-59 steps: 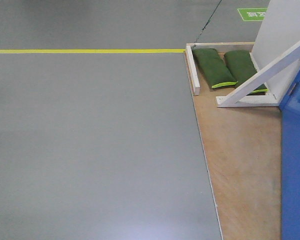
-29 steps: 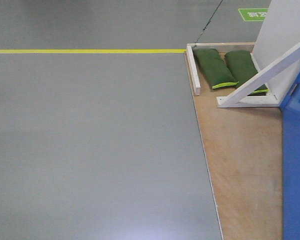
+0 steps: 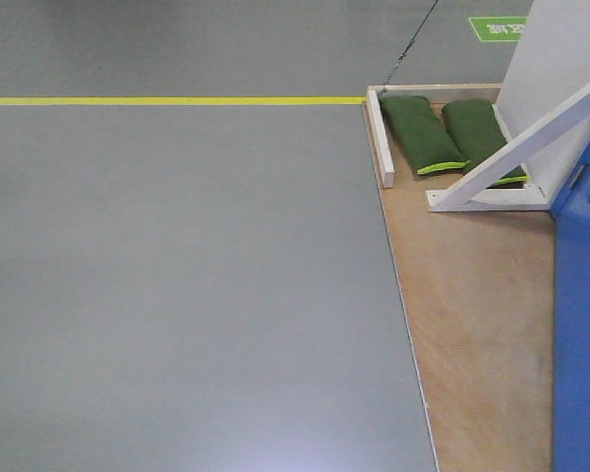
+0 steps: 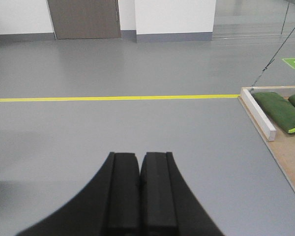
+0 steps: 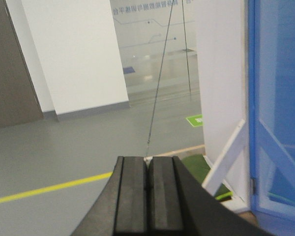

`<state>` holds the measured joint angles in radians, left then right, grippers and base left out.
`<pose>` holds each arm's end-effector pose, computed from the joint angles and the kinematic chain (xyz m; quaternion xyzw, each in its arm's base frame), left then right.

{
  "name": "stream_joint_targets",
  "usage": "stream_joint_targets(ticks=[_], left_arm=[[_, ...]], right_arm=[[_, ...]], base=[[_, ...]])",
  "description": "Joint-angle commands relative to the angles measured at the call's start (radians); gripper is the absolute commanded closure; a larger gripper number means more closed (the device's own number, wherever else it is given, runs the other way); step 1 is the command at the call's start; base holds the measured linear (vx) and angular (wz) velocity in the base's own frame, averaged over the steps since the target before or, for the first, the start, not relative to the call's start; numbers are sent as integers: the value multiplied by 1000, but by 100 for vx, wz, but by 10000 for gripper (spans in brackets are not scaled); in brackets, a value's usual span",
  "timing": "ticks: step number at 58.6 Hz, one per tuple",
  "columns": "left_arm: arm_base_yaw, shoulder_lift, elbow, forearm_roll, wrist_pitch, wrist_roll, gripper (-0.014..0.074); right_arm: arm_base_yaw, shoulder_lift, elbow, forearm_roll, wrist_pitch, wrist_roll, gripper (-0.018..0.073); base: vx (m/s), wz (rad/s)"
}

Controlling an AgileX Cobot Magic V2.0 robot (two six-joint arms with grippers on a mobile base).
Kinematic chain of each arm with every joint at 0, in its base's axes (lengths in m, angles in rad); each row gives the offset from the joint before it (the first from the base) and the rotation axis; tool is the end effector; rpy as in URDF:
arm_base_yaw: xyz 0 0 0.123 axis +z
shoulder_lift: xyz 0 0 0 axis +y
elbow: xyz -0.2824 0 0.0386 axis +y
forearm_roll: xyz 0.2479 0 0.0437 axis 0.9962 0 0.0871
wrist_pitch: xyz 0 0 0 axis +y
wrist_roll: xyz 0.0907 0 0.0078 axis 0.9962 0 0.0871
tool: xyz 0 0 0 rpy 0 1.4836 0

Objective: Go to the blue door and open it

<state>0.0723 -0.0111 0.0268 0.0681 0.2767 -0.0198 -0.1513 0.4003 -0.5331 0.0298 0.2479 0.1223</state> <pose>0.0546 0.0057 0.1796 -0.0162 0.7754 0.0444 0.6297 0.0850 -0.0123 0.3421 0.1055 0.7091 0.0026 0.6972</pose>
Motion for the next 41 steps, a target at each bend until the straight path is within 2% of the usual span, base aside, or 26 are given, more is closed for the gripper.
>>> stream_joint_targets(ticks=[1,8,15,19,24,35,41], left_arm=[[-2,-14,-27,-3,-85,-7,524],[-2,-14,-27,-3,-85,-7,524],[-2,-14,-27,-3,-85,-7,524],[-2,-14,-27,-3,-85,-7,524],[-2,-14,-27,-3,-85,-7,524],[-2,-14,-27,-3,-85,-7,524],[-2,-14,-27,-3,-85,-7,524]], right_arm=[[-1,97,-56,22,-161,-1,551],[-11,186,-51,24,-219,-1,551],[-100,263,-54,24,-240,-1,551],[-202,292,-54,28,-280,-1,551],[-370,318,-54,71,-366,-1,551],[-723,367,-54,254,-626,-1,551],[-848,373,-56,345,-707,-1,551]], base=[[0,0],[0,0],[0,0],[0,0],[0,0],[0,0],[0,0]])
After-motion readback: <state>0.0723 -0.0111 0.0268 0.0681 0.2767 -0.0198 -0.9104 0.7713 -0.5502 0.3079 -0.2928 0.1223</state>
